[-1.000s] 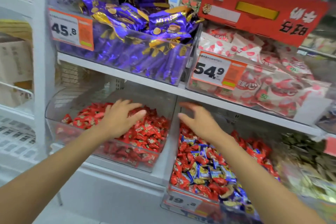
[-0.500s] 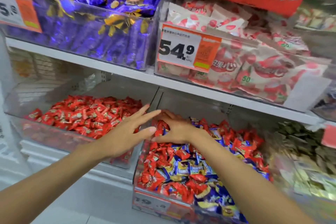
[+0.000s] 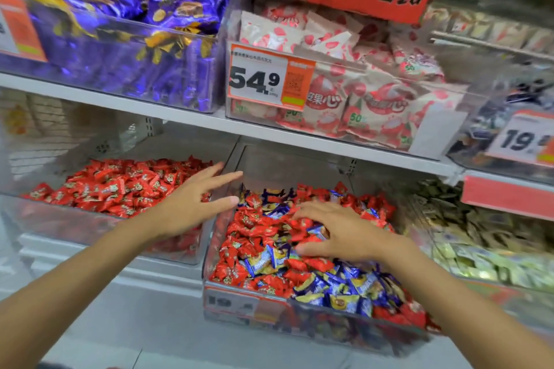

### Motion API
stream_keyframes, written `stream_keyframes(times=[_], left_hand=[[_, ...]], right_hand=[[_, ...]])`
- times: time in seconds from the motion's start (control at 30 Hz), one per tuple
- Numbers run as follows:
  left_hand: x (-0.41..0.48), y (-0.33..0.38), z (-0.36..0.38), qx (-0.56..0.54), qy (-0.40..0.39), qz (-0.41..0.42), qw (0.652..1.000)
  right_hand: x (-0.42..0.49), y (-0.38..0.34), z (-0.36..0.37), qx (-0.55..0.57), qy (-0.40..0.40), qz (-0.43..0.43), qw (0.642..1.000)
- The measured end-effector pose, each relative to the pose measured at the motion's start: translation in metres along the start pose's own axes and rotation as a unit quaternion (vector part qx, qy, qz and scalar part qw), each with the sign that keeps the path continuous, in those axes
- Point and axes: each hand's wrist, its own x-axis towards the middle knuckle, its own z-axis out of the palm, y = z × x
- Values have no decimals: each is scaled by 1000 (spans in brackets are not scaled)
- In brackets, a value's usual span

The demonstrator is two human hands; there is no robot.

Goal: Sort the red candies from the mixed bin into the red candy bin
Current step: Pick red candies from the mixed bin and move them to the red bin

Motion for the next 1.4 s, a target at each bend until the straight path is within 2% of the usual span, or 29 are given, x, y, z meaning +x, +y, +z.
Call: stream_keyframes(times=[0.07, 0.17, 0.27, 0.37, 0.43, 0.53, 0.6, 0.67, 0.77, 0.83, 1.0, 1.13, 1.4], left_hand=[[2, 11, -2, 19, 2, 5, 1000], [9, 40, 7, 69, 4, 44, 997], [15, 67, 31, 122, -5, 83, 989], [23, 73, 50, 174, -22, 66, 982], [29, 73, 60, 149, -61, 53, 986], [33, 74, 82, 91, -126, 48, 987], [36, 74, 94, 100, -133, 53, 985], [40, 73, 99, 107, -114, 45, 987], [45, 70, 99, 89, -68, 38, 993], [45, 68, 95, 76, -36, 50, 995], [41, 69, 83, 40, 38, 38, 998], [40, 71, 82, -8, 45, 32, 998], [43, 87, 93, -26, 13, -1, 1000]], right_hand=[[-23, 7, 0, 70, 64, 5, 995], [-43, 16, -4, 185, 152, 43, 970], [-50, 18, -9, 278, 203, 79, 936], [-47, 21, -14, 326, 240, 75, 911], [-46, 23, -14, 350, 250, 75, 900], [-49, 27, -8, 353, 246, 91, 898], [-52, 28, -5, 352, 233, 100, 901], [-51, 27, -3, 333, 210, 106, 913], [-41, 23, 3, 200, 143, 81, 966], [-32, 23, 6, 151, 118, 52, 980], [-38, 32, -11, 265, 188, 65, 944], [-51, 39, -22, 331, 237, 69, 911], [-64, 40, -20, 291, 237, 116, 920]])
